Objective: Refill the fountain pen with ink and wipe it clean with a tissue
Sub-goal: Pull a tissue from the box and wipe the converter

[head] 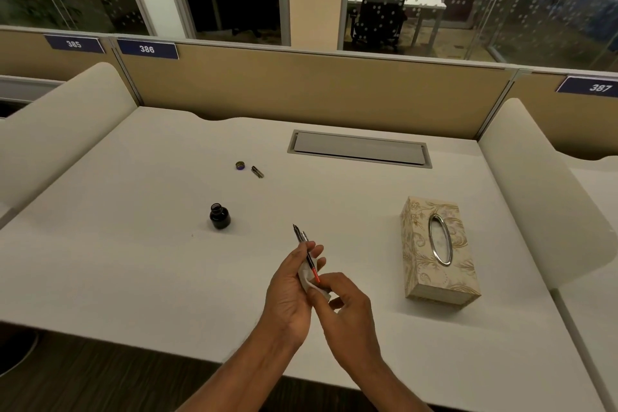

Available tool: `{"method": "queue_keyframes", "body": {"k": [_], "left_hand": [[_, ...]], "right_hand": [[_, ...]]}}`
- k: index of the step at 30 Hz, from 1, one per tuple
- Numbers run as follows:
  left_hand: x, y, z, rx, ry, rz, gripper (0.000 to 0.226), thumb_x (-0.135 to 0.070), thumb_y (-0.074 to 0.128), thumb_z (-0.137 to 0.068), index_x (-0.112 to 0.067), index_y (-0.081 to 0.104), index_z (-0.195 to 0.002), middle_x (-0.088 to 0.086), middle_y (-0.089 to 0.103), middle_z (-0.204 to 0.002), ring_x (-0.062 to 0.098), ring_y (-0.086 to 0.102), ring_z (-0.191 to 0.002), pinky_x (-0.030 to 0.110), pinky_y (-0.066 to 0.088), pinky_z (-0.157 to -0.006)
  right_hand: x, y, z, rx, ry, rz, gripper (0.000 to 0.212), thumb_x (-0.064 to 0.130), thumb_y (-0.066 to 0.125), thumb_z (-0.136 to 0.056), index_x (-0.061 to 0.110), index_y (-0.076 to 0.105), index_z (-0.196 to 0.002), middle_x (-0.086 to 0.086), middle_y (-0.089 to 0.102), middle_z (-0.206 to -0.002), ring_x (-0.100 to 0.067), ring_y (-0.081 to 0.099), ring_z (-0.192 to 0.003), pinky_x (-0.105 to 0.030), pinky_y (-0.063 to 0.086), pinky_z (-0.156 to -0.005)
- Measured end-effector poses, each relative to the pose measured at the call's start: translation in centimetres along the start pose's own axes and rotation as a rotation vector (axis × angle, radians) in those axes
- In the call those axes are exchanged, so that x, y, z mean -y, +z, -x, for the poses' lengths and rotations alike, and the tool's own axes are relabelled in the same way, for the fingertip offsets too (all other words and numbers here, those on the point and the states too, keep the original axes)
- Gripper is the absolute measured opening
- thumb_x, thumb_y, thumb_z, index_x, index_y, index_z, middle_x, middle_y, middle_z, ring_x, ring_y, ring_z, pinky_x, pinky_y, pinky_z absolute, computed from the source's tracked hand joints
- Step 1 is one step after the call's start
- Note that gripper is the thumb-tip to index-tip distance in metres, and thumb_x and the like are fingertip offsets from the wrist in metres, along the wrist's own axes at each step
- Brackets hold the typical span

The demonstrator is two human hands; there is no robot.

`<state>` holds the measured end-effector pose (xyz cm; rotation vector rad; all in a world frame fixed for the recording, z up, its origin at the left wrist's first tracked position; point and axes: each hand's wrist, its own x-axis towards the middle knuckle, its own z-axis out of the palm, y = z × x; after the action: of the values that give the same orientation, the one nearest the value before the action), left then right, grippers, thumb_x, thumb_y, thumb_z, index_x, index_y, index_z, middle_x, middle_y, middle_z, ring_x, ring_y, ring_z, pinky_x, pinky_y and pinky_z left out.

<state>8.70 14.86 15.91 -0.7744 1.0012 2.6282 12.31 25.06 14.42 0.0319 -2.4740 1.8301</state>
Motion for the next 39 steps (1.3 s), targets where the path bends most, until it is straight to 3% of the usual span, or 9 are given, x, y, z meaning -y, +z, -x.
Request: {"method": "queue_keyframes", "body": {"k": [3, 8, 11, 14, 16, 19, 23, 30, 39], "left_hand": [[0.4, 0.0, 0.1, -0.030, 0.011, 0.040, 0.015, -0.029, 0.066, -0.096, -0.020, 0.076, -0.102, 0.003, 0.074, -0.112, 0.018, 0.061, -0.104, 0.035, 0.053, -0.076], [1.2, 0.1, 0.6, -0.075, 0.036, 0.021, 0.019, -0.036, 0.069, -0.092, -0.025, 0.082, -0.086, -0.005, 0.078, -0.096, 0.011, 0.065, -0.082, 0.033, 0.055, -0.064], [1.5, 0.0, 0.7, -0.097, 0.067, 0.025, 0.015, -0.035, 0.073, -0.088, -0.023, 0.083, -0.090, 0.000, 0.077, -0.100, 0.012, 0.065, -0.081, 0.029, 0.057, -0.062], [1.7, -0.1, 0.8, -0.089, 0.088, 0.062, 0.020, -0.032, 0.075, -0.084, -0.019, 0.080, -0.098, 0.005, 0.073, -0.107, 0.016, 0.064, -0.092, 0.031, 0.052, -0.080], [1.5, -0.4, 0.7, -0.096, 0.093, 0.056, 0.023, -0.033, 0.075, -0.081, -0.019, 0.078, -0.099, 0.005, 0.074, -0.107, 0.017, 0.065, -0.097, 0.033, 0.052, -0.084], [0.8, -1.1, 0.4, -0.105, 0.085, 0.025, 0.026, -0.033, 0.077, -0.079, -0.018, 0.079, -0.100, 0.006, 0.077, -0.107, 0.020, 0.068, -0.102, 0.039, 0.054, -0.090], [-0.6, -2.3, -0.6, -0.109, 0.052, 0.031, 0.021, -0.027, 0.070, -0.092, -0.014, 0.077, -0.106, 0.009, 0.076, -0.110, 0.024, 0.071, -0.106, 0.038, 0.056, -0.084], [-4.0, -5.5, -2.5, -0.013, -0.032, 0.080, 0.022, -0.023, 0.071, -0.093, -0.009, 0.074, -0.109, 0.016, 0.077, -0.116, 0.029, 0.077, -0.102, 0.037, 0.062, -0.079], [-6.1, -7.6, -4.9, 0.001, -0.002, 0.035, 0.020, -0.024, 0.065, -0.098, -0.010, 0.071, -0.111, 0.014, 0.079, -0.114, 0.027, 0.079, -0.095, 0.031, 0.064, -0.072]], "right_hand": [[-0.2, -0.2, 0.5, 0.061, -0.009, -0.012, 0.020, 0.025, 0.067, -0.096, 0.043, 0.072, -0.103, 0.027, 0.071, -0.103, -0.001, 0.066, -0.100, -0.015, 0.055, -0.075], [-0.4, -0.3, 1.3, 0.078, -0.078, 0.008, 0.044, 0.021, 0.067, -0.096, 0.064, 0.064, -0.106, 0.037, 0.065, -0.113, 0.002, 0.062, -0.109, -0.008, 0.049, -0.083], [-1.0, -0.5, 1.7, 0.101, -0.163, 0.092, 0.040, 0.017, 0.066, -0.095, 0.052, 0.068, -0.115, 0.035, 0.065, -0.116, 0.001, 0.060, -0.112, -0.011, 0.051, -0.083], [-1.4, -0.4, 2.0, 0.119, -0.262, 0.284, 0.034, 0.017, 0.063, -0.094, 0.040, 0.067, -0.118, 0.026, 0.067, -0.112, 0.001, 0.059, -0.105, -0.015, 0.052, -0.083], [-1.3, 0.0, 1.9, 0.134, -0.289, 0.338, 0.034, 0.017, 0.060, -0.094, 0.038, 0.065, -0.121, 0.017, 0.069, -0.110, 0.000, 0.059, -0.102, -0.014, 0.052, -0.084], [-0.8, 0.8, 1.6, 0.215, -0.259, 0.277, 0.043, 0.013, 0.055, -0.098, 0.039, 0.061, -0.131, 0.020, 0.065, -0.124, 0.002, 0.054, -0.115, -0.014, 0.048, -0.095], [-0.3, 2.9, 0.9, 0.255, -0.208, 0.151, 0.043, 0.007, 0.051, -0.101, 0.029, 0.062, -0.136, 0.020, 0.055, -0.142, 0.006, 0.044, -0.134, -0.017, 0.036, -0.114], [-0.3, 6.8, 0.3, 0.202, -0.248, 0.081, 0.048, -0.005, 0.056, -0.096, 0.027, 0.068, -0.129, 0.024, 0.059, -0.140, -0.002, 0.050, -0.135, -0.017, 0.036, -0.113], [-0.9, 9.1, 0.2, 0.157, -0.311, 0.160, 0.048, -0.001, 0.057, -0.092, 0.019, 0.063, -0.136, 0.014, 0.053, -0.149, -0.003, 0.042, -0.142, -0.021, 0.032, -0.117]]}}
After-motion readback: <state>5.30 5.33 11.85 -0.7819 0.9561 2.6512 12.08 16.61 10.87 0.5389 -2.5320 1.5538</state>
